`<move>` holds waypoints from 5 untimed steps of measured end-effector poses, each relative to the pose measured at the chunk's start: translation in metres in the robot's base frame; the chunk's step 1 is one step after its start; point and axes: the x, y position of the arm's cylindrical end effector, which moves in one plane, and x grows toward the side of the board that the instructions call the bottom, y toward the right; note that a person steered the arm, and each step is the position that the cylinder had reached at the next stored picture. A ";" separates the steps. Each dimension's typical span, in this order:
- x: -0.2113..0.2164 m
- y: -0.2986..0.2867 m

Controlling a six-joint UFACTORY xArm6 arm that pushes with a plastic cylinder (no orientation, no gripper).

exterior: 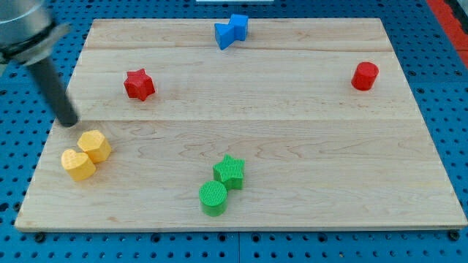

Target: Push the yellow blocks towards the center

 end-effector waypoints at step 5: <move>0.008 0.034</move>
